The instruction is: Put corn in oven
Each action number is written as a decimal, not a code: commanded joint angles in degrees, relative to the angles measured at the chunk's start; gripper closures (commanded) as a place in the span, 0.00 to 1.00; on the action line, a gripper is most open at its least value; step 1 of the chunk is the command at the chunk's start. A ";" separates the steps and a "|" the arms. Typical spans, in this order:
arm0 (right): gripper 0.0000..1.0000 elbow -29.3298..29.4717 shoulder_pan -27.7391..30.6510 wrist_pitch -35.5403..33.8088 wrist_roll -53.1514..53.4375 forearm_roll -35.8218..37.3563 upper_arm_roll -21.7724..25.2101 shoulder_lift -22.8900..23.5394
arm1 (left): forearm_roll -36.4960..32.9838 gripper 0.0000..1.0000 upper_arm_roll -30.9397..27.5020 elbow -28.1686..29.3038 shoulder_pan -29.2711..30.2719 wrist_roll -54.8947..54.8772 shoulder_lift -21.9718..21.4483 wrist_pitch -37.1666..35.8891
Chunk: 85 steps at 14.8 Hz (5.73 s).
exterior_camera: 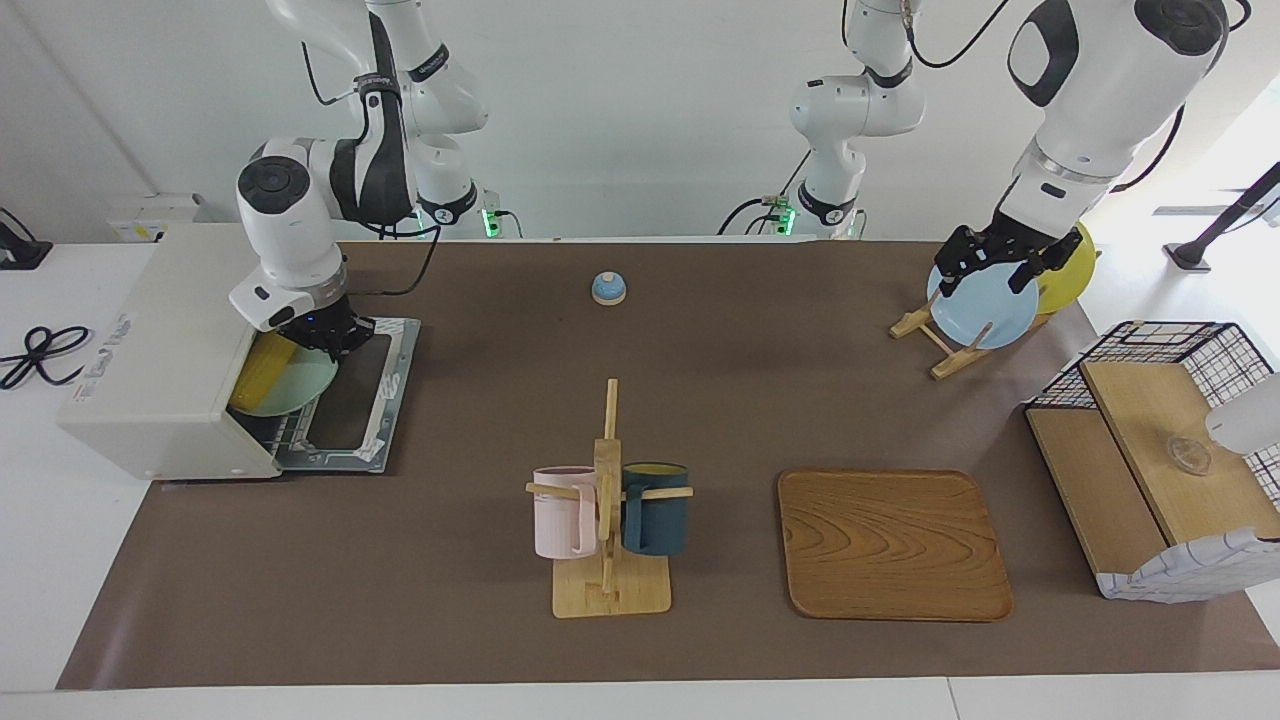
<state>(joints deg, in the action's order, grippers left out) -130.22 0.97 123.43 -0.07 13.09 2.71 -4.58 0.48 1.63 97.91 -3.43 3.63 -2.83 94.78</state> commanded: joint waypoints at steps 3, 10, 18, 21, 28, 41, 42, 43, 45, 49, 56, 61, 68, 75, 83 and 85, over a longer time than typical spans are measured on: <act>0.91 -2.67 2.19 1.82 -2.03 0.62 -0.77 -1.22 | -1.19 0.00 0.21 0.61 0.18 -0.56 -0.33 0.49; 0.55 -1.88 1.84 1.55 -1.60 0.18 -0.95 -0.52 | -1.19 0.00 0.21 -0.18 0.27 -0.56 -0.51 -0.12; 0.86 3.32 -6.68 -7.76 5.49 -2.35 -1.39 -0.51 | -1.10 0.00 0.39 -0.36 0.44 -0.21 -0.77 -0.13; 1.00 0.50 -7.39 -6.54 10.08 -9.73 -1.30 -0.17 | -1.10 0.00 0.30 -0.36 0.62 -0.12 -0.77 -0.03; 1.00 -7.40 -8.88 5.13 13.26 -10.45 -1.30 1.85 | -1.10 0.00 0.30 -0.18 0.71 -0.20 -0.86 -0.56; 1.00 -11.55 -5.01 9.20 6.85 -10.45 -1.12 1.77 | -1.10 0.00 0.13 -0.09 0.88 -0.12 -0.95 -0.65; 1.00 -11.64 -4.14 9.11 5.71 -10.45 -1.12 1.77 | -1.10 0.00 0.13 -0.09 0.88 -0.12 -0.95 -0.65; 1.00 -11.55 -3.00 8.94 4.92 -10.45 -1.12 1.77 | -1.10 0.00 0.13 -0.09 0.88 -0.12 -0.95 -0.65; 1.00 -11.37 -2.46 8.59 4.21 -9.93 -1.04 1.85 | -1.10 0.00 0.13 -0.09 0.88 -0.12 -0.95 -0.65; 1.00 -6.56 -2.64 4.13 4.29 -5.38 -1.04 2.64 | -1.10 0.00 0.13 -0.09 0.88 -0.03 -0.95 -0.65; 0.98 8.31 -2.11 -12.68 1.48 2.20 -0.86 3.44 | -1.10 0.00 0.21 -0.09 0.88 -0.03 -0.95 -0.65; 0.95 9.54 1.66 -15.14 -4.30 2.38 -0.60 1.94 | -1.10 0.00 -0.05 0.08 0.97 -0.37 -0.95 0.49; 0.87 10.33 5.54 -16.19 -12.05 2.29 -0.68 0.45 | 0.39 0.00 -0.23 -0.62 1.06 -0.38 0.63 2.95; 0.76 22.36 0.79 -28.05 -11.88 2.20 -1.56 1.85 | 0.57 0.00 -0.23 -0.44 0.97 -0.38 1.69 4.19; 0.60 39.07 -2.81 -38.87 -10.74 -10.45 -1.74 6.51 | 0.48 0.00 -0.23 0.00 0.88 -0.29 1.34 4.01; 0.35 40.13 -2.81 -39.67 -10.82 -10.63 -1.83 6.77 | 0.48 0.00 -0.23 0.00 0.88 -0.38 1.25 3.66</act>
<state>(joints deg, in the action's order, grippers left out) -93.49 -2.31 85.73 -11.21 3.91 1.05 -0.01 0.59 1.10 97.58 -3.16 3.66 -1.18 98.28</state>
